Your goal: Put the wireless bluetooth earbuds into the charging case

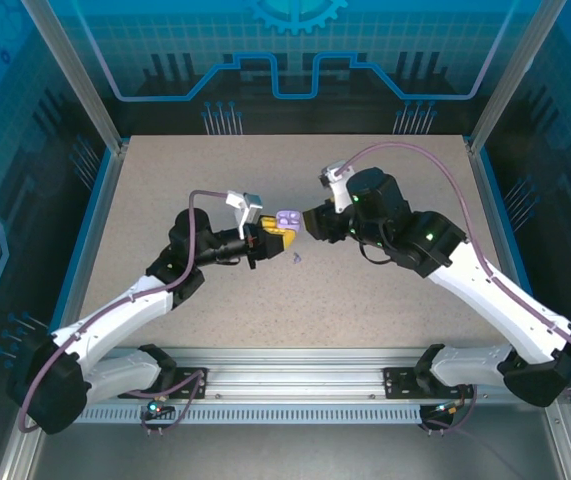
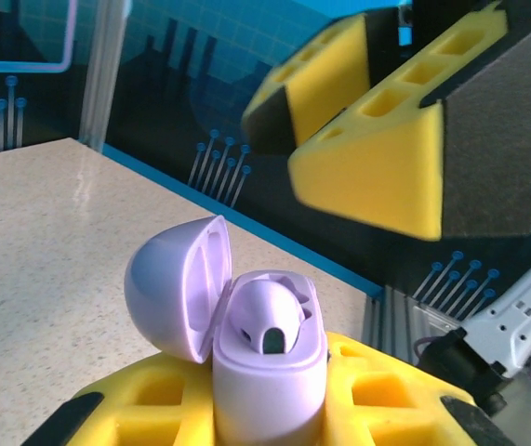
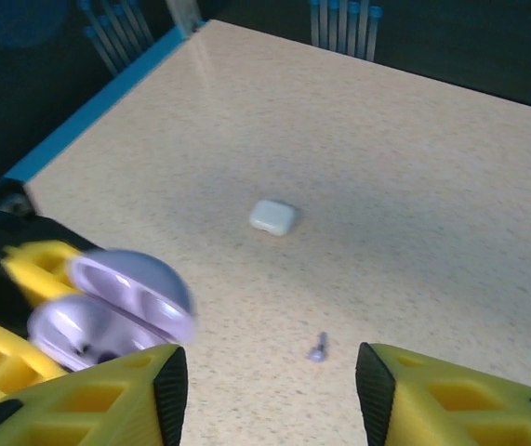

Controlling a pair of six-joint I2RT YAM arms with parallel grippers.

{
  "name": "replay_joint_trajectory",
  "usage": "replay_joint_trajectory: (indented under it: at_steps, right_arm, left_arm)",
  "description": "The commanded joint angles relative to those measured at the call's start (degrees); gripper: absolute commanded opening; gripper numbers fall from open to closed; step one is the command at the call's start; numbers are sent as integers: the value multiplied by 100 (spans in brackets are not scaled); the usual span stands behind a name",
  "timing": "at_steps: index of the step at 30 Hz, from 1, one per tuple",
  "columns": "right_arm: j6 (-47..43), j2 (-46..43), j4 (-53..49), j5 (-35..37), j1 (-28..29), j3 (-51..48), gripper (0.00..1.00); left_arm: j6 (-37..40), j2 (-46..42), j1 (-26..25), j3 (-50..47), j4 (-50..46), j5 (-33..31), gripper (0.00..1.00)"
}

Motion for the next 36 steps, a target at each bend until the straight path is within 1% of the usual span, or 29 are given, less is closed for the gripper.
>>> replay_joint_trajectory:
  at_steps: [1,6,9,15,19,24,28,33,36]
  right_arm:
    - [380,-125,-217,297,-365,-301,54]
    - [455,134,-132,-260,-832,-774,54]
    - [403,547,52,-631,-982,-974,54]
    - [334,1542,409,-1001,-959,-989,54]
    - [275,2284,557,-1241,-872,-800,54]
    - [159,3239,454,-1180,-590,-278,53]
    - [136,3791,312,-1083,-407,165,53]
    - [237,4304,102,-931,-376,544,51]
    - [211,4586,-20,-1053,-372,745,49]
  left_arm:
    - [-74,-328,219,-211,-143,-214,14]
    - [-39,-731,367,-392,-585,-328,13]
    - [-32,-986,385,-523,-725,-424,14]
    - [-26,-1317,385,-597,-1054,-456,15]
    - [-20,-1431,385,-630,-1125,-461,15]
    - [17,-1457,392,-600,-1268,-464,15]
    - [-2,-1526,392,-633,-1271,-504,15]
    - [-20,-1555,394,-661,-1268,-516,15]
    - [-11,-1571,395,-668,-1267,-535,15]
